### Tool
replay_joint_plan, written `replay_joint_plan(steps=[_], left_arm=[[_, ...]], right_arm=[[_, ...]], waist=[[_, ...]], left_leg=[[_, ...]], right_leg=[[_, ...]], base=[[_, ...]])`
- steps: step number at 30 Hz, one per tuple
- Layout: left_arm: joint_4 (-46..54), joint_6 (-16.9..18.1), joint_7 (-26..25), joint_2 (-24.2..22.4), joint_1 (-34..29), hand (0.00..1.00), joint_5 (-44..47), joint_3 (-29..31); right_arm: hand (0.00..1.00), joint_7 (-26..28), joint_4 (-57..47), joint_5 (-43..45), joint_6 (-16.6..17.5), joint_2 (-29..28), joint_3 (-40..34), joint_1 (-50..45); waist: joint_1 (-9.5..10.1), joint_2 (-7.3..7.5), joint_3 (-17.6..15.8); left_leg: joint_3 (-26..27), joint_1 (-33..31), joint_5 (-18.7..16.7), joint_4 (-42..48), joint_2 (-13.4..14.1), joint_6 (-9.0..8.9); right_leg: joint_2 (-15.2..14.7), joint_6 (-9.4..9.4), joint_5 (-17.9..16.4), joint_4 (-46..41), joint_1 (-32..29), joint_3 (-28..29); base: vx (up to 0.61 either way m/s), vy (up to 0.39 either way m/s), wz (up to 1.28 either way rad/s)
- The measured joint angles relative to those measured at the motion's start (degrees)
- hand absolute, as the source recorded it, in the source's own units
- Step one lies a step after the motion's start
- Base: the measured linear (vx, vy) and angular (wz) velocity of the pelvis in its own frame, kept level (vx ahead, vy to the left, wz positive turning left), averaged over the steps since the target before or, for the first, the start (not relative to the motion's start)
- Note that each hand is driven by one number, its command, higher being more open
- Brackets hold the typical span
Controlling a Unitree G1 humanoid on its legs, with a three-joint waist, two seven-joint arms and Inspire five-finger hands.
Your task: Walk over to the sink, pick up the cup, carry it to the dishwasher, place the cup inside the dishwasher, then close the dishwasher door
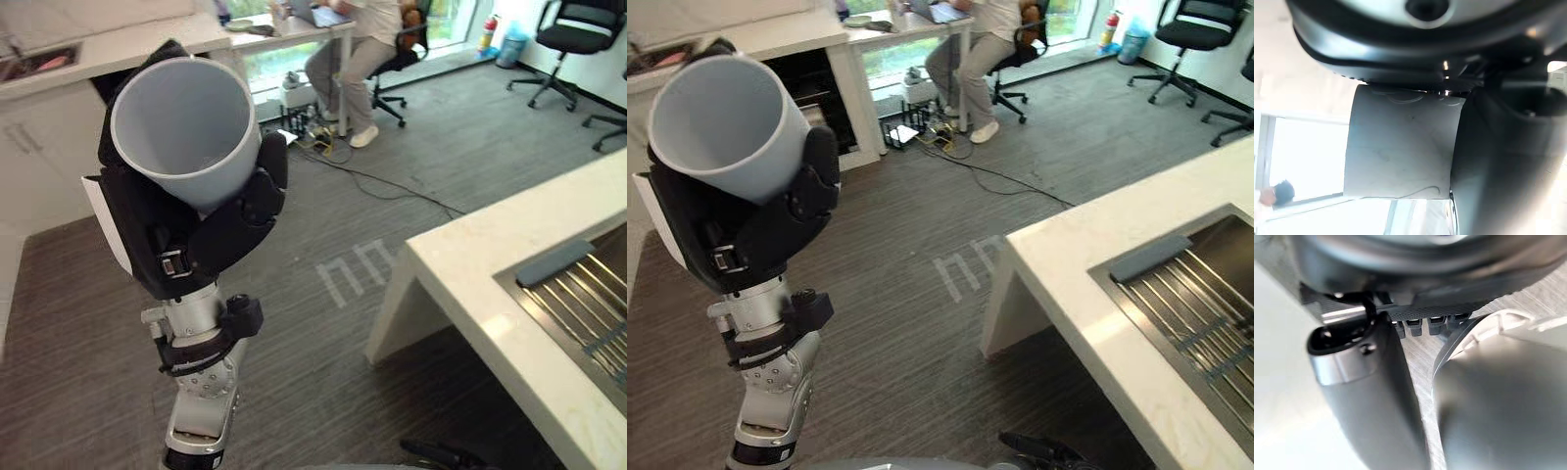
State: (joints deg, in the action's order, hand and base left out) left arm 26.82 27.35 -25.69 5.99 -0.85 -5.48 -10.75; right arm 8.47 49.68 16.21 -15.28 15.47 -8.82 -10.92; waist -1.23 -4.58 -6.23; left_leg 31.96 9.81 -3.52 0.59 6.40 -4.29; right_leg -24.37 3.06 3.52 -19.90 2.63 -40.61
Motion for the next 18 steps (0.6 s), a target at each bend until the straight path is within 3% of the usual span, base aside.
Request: replay_joint_plan(steps=[1,2,3,4,7,9,10,11,12,13,14,15,18], left_arm=[[-1.08,0.89,0.12,-0.1,-0.04,0.0,0.24,-1.16],[-2.68,2.38,0.73,-0.09,0.26,0.0,0.4,-2.68],[-4.91,3.64,1.18,-0.32,1.15,0.0,0.69,-4.66],[-6.6,4.18,1.31,-0.38,1.28,0.0,1.29,-5.57],[-11.03,3.9,1.11,-0.31,1.27,0.0,2.26,-7.31],[-11.12,3.54,1.1,-0.26,1.65,0.0,2.34,-10.02],[-11.1,3.47,1.12,-0.14,2.2,0.0,2.33,-11.25],[-11.01,3.37,1.46,0.77,3.96,0.0,2.27,-13.43],[-10.94,3.16,2.44,1.11,4.65,0.0,2.17,-15.65],[-10.86,2.84,3.23,1.11,5.0,0.0,2.16,-17.1],[-10.86,2.47,4.19,1.21,5.93,0.0,2.09,-18.3],[-10.92,2.07,5.35,1.08,7.26,0.0,2.18,-19.33],[-10.92,1.75,6.22,0.65,9.73,0.0,2.3,-19.39]], right_arm=[[1.0,0.02,-0.67,0.87,0.51,-0.08,-0.61,-0.78],[1.0,0.44,-0.96,2.64,0.52,-0.68,-0.87,-0.47],[1.0,0.87,-0.54,4.56,0.21,-2.08,-0.55,0.43],[1.0,0.87,-0.22,5.37,-0.33,-3.06,0.28,1.08],[1.0,0.03,-0.84,6.19,0.7,-5.42,2.12,4.0],[1.0,0.26,-2.5,6.3,0.25,-5.68,3.26,4.29],[1.0,0.12,-3.08,6.51,0.03,-5.86,3.31,4.16],[1.0,0.09,-3.69,6.8,-0.28,-6.48,3.42,3.56],[1.0,-0.23,-3.56,6.8,-0.39,-6.92,3.03,2.93],[1.0,-0.34,-3.48,6.86,-0.39,-6.88,2.22,2.52],[1.0,-0.5,-3.73,7.52,-0.41,-7.17,1.44,2.04],[1.0,-1.16,-4.7,8.05,-0.11,-7.54,0.83,1.29],[1.0,-2.34,-6.28,8.5,2.21,-8.52,0.25,-0.65]], waist=[[-0.2,-0.48,0.52],[-0.7,-0.81,0.47],[-0.86,-0.56,-0.56],[-0.88,-0.38,-1.3],[-0.69,-0.39,-4.02],[-0.56,-0.35,-4.17],[-0.61,0.13,-4.27],[-0.72,1.74,-4.5],[-0.7,2.05,-4.41],[-1.24,1.28,-3.95],[-1.63,1.29,-3.95],[-1.66,1.23,-3.92],[-1.29,1.99,-4.4]], left_leg=[[-2.81,-1.92,-0.49,0.93,0.36,0.87],[-7.19,-4.62,-0.81,2.24,0.71,1.79],[-12.43,-6.05,-0.53,2.18,0.19,3.54],[-15.7,-6.06,-0.11,1.48,-0.5,4.32],[-21.32,-1.52,-1.02,-0.25,-1.43,6.18],[-22.62,0.63,-3.0,-0.11,-1.07,6.4],[-23.1,1.27,-3.81,0.37,-0.99,5.86],[-23.52,2.21,-5.9,2.29,-1.67,4.2],[-23.04,3.47,-7.72,4.16,-1.39,2.56],[-20.29,3.61,-8.52,6.33,-0.34,1.55],[-18.45,3.84,-8.79,7.99,0.47,1.24],[-17.78,4.76,-8.88,8.96,1.27,1.09],[-17.81,6.47,-8.97,11.81,2.13,0.8]], right_leg=[[1.01,-0.47,-2.26,-1.21,-2.1,7.54],[5.95,-3.13,-7.84,0.24,-2.93,17.81],[12.11,-3.43,-11.36,3.44,-2.87,27.31],[15.24,-3.8,-12.3,5.16,-2.96,31.57],[22.88,-4.27,-12.44,2.27,-8.33,36.4],[25.63,-4.48,-10.74,4.49,-12.6,37.27],[26.19,-4.81,-9.02,7.52,-12.98,37.77],[25.46,-5.94,-5.38,13.21,-12.67,38.95],[25.0,-5.21,-0.05,11.37,-11.86,37.33],[25.09,-4.4,-0.17,9.25,-11.78,35.82],[25.05,-1.49,-1.96,6.71,-11.43,34.77],[24.92,0.02,-4.0,3.0,-11.03,33.36],[24.0,1.69,-8.92,-2.88,-9.27,31.37]], base=[[-0.03,0.205,2.02],[0.03,0.021,2.11],[0.04,0.026,2.28],[0.03,0.016,2.0],[0.06,-0.005,1.15],[0.1,-0.07,0.42],[0.16,-0.141,0.52],[0.34,-0.258,0.5],[0.38,-0.239,0.56],[0.43,-0.205,0.5],[0.35,-0.121,0.55],[0.34,-0.131,0.52],[0.27,-0.098,0.46]])
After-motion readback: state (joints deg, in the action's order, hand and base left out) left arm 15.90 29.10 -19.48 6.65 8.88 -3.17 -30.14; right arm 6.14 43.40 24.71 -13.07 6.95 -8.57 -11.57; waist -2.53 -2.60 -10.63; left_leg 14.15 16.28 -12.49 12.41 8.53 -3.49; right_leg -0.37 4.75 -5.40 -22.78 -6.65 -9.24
